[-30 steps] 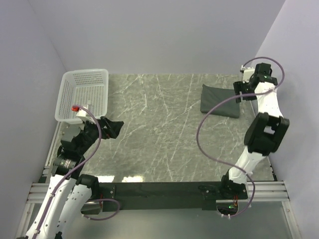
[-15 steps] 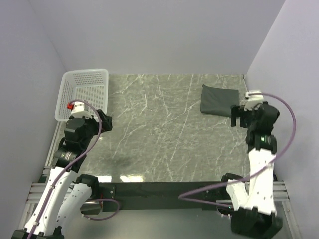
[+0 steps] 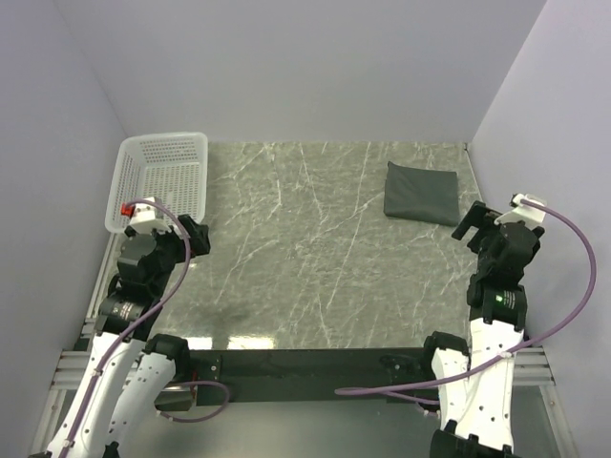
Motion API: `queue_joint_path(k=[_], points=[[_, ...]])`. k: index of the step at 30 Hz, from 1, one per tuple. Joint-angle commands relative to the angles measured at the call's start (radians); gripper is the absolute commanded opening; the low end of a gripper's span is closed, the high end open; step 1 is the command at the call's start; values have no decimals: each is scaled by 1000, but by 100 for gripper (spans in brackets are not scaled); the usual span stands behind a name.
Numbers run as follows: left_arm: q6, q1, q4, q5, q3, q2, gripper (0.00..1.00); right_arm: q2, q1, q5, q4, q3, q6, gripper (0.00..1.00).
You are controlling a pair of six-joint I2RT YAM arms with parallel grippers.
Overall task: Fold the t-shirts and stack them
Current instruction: Neatly place the folded tshirt to the corner
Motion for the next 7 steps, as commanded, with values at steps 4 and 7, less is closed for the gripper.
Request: queue_joint_path(k=[4,7], points=[[25,1,29,33,-9,-19,99,-20,-5,75,39,1,58,100],[28,1,32,38,-10,-14,99,-20,-5,71,45,-9,42,100]])
